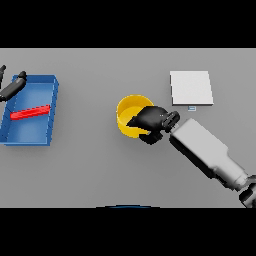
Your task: Pick up the red beaker and tilt it to pour out 1 green nut into yellow bowl. Pick up the yellow bowl and place it on the metallic measuring scale.
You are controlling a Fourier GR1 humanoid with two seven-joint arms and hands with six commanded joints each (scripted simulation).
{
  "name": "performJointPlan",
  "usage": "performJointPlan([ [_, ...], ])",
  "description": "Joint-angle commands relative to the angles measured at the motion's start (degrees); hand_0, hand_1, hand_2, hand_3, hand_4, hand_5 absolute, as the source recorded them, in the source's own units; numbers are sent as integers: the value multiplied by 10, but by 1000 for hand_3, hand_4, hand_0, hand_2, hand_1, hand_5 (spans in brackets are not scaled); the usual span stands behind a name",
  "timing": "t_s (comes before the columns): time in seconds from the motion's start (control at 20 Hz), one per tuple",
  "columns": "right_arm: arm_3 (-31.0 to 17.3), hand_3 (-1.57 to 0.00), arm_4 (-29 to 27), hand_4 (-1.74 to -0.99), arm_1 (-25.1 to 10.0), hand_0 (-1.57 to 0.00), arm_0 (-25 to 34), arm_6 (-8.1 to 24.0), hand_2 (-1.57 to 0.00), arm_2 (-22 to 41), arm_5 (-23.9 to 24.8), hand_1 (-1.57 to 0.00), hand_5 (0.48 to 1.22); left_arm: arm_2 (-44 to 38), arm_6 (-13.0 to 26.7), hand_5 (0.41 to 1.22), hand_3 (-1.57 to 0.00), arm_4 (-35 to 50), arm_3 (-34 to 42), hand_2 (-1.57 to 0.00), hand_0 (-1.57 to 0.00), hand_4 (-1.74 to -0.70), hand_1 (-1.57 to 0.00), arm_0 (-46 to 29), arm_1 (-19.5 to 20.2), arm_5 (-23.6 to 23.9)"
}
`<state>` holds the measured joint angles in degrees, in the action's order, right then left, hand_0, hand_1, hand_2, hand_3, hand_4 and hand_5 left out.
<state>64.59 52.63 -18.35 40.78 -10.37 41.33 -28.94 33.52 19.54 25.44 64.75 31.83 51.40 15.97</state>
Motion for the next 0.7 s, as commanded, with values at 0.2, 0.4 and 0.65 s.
performJointPlan([
  [0.2, 4, -834, -6, -1614, -3, -1235, -1, -14, -1122, 4, 1, -1211, 1130, -3, -7, 696, 1, 2, 2, 1, 1, -724, 1, 0, 1, 0],
  [0.4, 2, -1183, -8, -1689, -6, -1433, 3, -16, -1240, 9, 15, -1424, 1184, -3, -11, 695, 1, 0, -8, 1, 1, -722, 1, 5, 1, -10],
  [0.65, 14, -1311, -19, -1724, -16, -1526, 1, -14, -1319, -4, 21, -1523, 1209, 0, 0, 694, 1, 2, -1, 1, 1, -716, 1, 6, -3, -5],
])
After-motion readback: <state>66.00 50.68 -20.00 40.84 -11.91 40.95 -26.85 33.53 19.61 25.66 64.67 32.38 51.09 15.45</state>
